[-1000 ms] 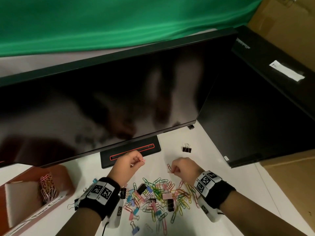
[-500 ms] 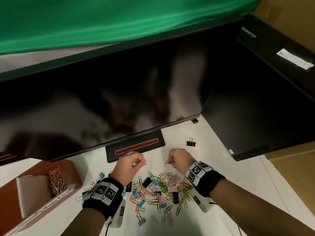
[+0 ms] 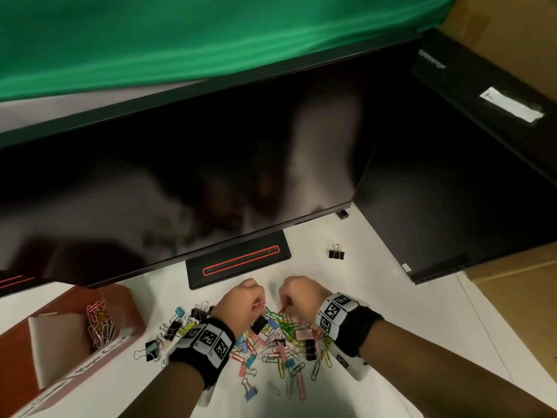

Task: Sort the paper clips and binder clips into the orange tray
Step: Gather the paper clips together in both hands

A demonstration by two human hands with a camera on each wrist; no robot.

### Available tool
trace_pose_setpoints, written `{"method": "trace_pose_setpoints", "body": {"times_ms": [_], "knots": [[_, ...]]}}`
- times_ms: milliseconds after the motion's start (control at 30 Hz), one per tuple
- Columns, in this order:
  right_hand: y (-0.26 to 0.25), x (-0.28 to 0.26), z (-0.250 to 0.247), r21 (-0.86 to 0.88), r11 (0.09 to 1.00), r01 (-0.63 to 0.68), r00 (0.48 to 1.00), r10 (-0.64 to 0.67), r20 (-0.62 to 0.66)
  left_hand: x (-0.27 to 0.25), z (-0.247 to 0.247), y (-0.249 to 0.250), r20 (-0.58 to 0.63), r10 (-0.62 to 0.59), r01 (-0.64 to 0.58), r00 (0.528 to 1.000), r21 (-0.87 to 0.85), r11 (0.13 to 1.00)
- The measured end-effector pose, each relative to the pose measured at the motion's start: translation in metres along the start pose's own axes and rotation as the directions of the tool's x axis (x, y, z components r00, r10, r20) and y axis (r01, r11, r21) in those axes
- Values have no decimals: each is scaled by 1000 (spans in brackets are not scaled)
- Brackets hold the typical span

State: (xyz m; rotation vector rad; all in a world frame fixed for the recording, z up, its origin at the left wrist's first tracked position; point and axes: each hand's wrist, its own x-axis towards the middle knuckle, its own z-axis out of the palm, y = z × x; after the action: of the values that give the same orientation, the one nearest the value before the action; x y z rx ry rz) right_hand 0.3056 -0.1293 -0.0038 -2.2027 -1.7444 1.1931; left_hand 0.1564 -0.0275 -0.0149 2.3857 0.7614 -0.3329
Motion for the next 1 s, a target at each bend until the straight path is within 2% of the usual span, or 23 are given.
{"method": "trace_pose_setpoints", "body": {"times_ms": [267, 600, 733, 833, 933, 1000], "knots": [[-7, 4, -1, -92, 994, -55, 997, 59, 48, 2, 1, 1, 74, 82, -92, 994, 148, 985], [1, -7, -3, 29, 997, -71, 997, 70, 45, -1, 1, -3, 102, 43, -49, 994, 50, 998], [5, -11, -6, 43, 997, -64, 997, 63, 35, -9, -6, -8, 20, -8, 10, 1000, -144, 990], [4, -12, -12, 58, 996, -72, 997, 74, -37, -25, -23, -8, -75, -49, 28, 996, -254, 967], [-12, -10, -20, 11, 999, -32, 993, 33, -114, -55, -49, -18, -194, -100, 27, 976, -347, 938], [-36, -3, -25, -5, 1000, 22, 990, -23, -142, -80, -70, -35, -276, -172, 55, 946, -386, 921]]}}
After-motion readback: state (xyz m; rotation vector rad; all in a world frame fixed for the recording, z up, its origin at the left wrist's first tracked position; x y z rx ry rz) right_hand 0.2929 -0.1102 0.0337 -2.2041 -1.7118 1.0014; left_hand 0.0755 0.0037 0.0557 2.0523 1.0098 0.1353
